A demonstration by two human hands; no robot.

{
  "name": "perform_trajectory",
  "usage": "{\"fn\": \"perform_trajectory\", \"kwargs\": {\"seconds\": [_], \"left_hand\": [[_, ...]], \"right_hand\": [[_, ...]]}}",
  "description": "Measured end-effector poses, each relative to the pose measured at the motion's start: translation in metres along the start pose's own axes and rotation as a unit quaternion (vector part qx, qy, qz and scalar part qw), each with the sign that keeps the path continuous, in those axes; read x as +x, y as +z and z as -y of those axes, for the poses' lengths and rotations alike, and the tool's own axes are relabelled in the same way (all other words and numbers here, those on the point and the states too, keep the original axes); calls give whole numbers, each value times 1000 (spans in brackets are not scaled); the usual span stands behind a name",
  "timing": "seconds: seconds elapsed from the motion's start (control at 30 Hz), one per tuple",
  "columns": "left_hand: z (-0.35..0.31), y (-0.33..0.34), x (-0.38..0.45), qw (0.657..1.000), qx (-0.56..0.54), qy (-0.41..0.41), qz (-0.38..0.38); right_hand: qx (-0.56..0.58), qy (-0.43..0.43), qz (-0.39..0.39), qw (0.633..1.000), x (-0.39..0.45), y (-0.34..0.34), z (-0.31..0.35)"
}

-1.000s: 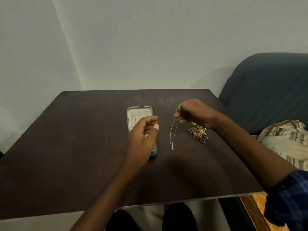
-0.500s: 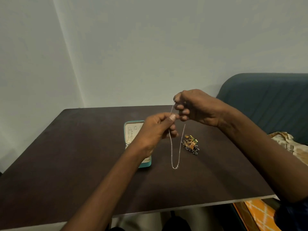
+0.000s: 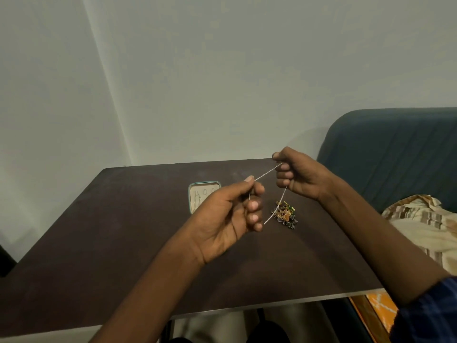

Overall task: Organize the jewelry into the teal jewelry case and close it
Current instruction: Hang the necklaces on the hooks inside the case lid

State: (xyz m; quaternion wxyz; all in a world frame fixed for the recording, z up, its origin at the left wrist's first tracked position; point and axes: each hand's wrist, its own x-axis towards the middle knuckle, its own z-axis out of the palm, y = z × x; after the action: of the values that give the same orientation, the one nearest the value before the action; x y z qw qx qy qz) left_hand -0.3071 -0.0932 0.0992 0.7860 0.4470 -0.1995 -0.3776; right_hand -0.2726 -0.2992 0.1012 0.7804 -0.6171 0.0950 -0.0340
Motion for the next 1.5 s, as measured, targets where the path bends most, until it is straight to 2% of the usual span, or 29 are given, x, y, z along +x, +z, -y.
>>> {"fn": "perform_trajectory", "kwargs": {"seconds": [0.13, 0.3, 0.4, 0.53, 0.67, 0.77, 0.83, 0.93, 1.0, 1.2, 1.3, 1.37, 1.43, 1.5], "left_hand": [[-3, 8, -4, 999, -36, 23, -20], [-27, 3, 2, 983, -141, 117, -24], [-38, -2, 9, 971, -178, 161, -24], [-41, -6, 16, 965, -167, 199, -23], [-36, -13, 22, 966, -131, 214, -60], [-26, -17, 27, 973, -33, 206, -99], [-17, -16, 27, 976, 59, 181, -103], [-2, -11, 25, 977, 140, 139, -80], [3, -8, 23, 976, 156, 131, -72], [9, -8, 23, 978, 150, 95, -107], [11, -6, 19, 980, 146, 86, -106], [12, -3, 17, 985, 135, 85, -73], [11, -1, 17, 987, 125, 85, -45], [10, 0, 17, 989, 108, 92, -46]], "right_hand": [[66, 10, 19, 998, 2, 2, -14], [132, -29, 47, 990, -14, 7, -29], [68, -74, 49, 994, -37, 14, -39], [-112, -146, 54, 981, -70, 27, -48], [-299, -266, 41, 916, -96, 37, -50], [-441, -351, 20, 826, -106, 44, -45], [-500, -380, 32, 777, -108, 49, -37], [-537, -410, 33, 737, -103, 52, -22], [-549, -413, 14, 727, -99, 50, -13], [-554, -404, -38, 727, -87, 40, 2], [-541, -384, -71, 745, -79, 37, 1], [-478, -361, -57, 798, -74, 35, -5], [-377, -314, -10, 871, -71, 35, -13], [-273, -253, 46, 927, -72, 37, -25]]}}
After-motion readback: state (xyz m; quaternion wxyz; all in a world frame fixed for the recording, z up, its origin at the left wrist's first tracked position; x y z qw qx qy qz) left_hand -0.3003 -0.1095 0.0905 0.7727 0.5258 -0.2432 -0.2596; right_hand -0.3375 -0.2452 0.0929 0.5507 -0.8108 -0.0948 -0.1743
